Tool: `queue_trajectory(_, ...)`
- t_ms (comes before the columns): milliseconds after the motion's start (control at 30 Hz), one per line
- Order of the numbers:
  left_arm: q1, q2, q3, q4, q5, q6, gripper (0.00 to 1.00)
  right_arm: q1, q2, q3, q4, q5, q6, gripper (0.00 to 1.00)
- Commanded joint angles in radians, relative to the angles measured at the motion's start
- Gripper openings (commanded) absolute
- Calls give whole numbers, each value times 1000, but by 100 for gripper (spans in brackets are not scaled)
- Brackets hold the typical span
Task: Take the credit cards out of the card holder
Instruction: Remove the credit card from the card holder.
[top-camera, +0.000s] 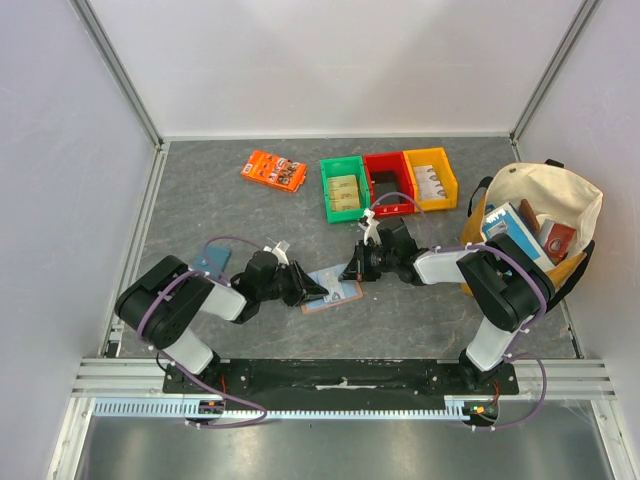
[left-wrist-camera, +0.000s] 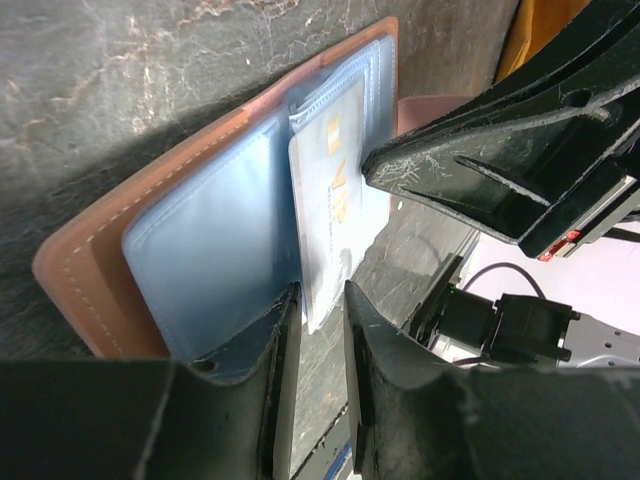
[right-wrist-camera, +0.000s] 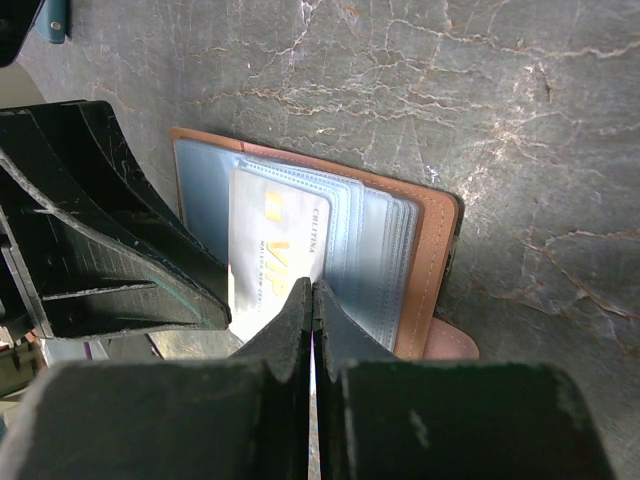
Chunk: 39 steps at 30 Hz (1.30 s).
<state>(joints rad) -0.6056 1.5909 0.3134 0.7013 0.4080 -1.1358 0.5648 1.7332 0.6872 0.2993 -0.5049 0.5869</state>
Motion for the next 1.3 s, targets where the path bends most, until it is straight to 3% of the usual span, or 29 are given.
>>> queue_trajectory(0,4,23,9,96,57,31,29,-16,55,-35,-157,135,-68,0)
queue_trajectory(500,6,17,-23,156,75,19,5,-16,60,-31,-157,135,-70,0)
queue_trajectory(1267,27,-22,-108,109,57,13,2,-25,77,-21,-169,140,-78,0)
